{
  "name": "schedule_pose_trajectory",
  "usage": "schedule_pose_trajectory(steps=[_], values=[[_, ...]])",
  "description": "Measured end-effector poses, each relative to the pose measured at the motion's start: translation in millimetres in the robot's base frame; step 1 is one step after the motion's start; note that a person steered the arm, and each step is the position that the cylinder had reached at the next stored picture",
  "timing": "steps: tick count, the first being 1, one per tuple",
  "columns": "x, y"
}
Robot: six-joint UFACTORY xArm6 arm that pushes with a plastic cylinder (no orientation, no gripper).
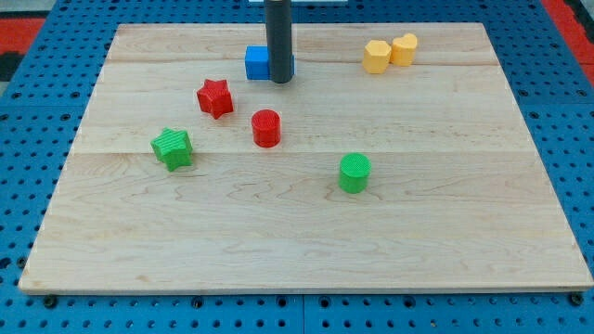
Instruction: Push the red star into the red circle
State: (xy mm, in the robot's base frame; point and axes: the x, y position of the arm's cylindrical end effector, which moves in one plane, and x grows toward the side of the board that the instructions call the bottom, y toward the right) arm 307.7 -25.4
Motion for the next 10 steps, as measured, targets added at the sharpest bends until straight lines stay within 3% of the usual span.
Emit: schedule_pose_trajectory(steps=[3,5,6,8,9,10], values=[[2.5,6.7],[37.4,0.5],[29.9,-63.3],[3.2,-108.2],[16.1,-164.3],[38.0,-123.9]])
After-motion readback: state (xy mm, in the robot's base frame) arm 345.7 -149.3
